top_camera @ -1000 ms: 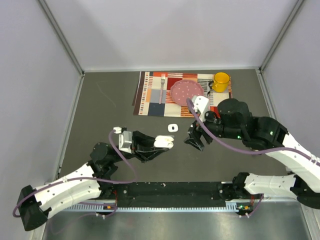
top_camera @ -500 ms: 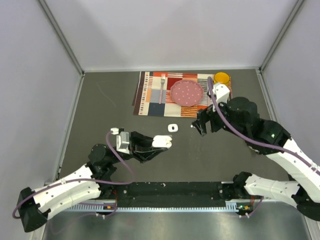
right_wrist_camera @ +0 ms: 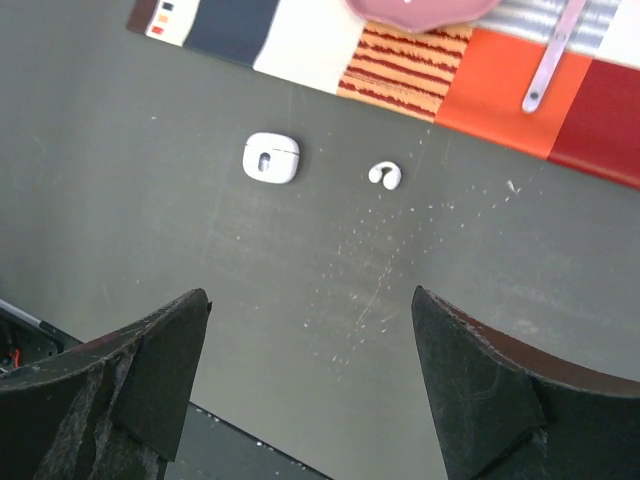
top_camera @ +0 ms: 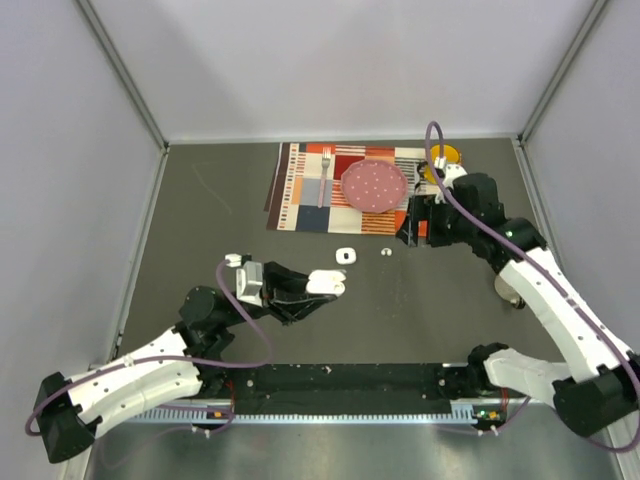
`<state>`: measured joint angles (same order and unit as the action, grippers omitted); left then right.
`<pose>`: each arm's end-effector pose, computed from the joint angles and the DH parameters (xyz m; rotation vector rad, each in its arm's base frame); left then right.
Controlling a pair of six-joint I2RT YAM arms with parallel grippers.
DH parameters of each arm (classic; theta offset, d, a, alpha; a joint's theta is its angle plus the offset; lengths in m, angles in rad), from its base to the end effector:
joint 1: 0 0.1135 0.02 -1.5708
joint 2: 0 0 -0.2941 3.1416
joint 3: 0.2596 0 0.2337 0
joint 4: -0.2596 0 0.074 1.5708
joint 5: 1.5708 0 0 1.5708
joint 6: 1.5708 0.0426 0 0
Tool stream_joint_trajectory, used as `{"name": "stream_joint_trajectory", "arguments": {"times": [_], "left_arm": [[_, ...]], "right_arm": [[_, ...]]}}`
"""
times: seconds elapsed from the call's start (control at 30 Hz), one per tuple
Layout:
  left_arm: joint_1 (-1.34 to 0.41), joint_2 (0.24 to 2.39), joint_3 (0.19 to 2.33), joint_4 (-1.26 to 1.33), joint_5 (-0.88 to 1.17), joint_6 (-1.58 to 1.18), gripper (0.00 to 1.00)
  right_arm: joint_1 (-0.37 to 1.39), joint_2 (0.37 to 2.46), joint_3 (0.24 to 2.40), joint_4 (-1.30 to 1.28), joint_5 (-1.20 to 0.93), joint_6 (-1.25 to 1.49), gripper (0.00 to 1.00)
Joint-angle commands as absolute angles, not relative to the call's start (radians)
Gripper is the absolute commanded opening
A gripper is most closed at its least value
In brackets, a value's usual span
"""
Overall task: Insert the wireless bluetooth earbuds into the charging case
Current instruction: Pick up the left earbud from the center of the board.
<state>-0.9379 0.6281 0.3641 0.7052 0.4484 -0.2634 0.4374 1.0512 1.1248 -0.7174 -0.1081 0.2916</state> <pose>0.0545 -0.1055 0.3333 0.8071 0.9926 -1.3001 0.1682 0.0837 0.3754 -0.2255 2.2492 0.5168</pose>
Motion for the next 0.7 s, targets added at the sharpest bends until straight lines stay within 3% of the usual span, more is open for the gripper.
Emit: {"name": "stream_joint_trajectory", "arguments": {"times": [0.0,0.67], "left_arm": [[-0.942,0.612,0.368,0.749,0.433,-0.272,0.0],[-0.943,0.561,0.359,0.709,0.416,-0.261,0.0]], "right_arm": [[0.365,1.121,1.103,-0.643,-0.245,0.353,0.81],[0.299,1.465,1.098,-0.491,-0.276,0.417,0.63]]}}
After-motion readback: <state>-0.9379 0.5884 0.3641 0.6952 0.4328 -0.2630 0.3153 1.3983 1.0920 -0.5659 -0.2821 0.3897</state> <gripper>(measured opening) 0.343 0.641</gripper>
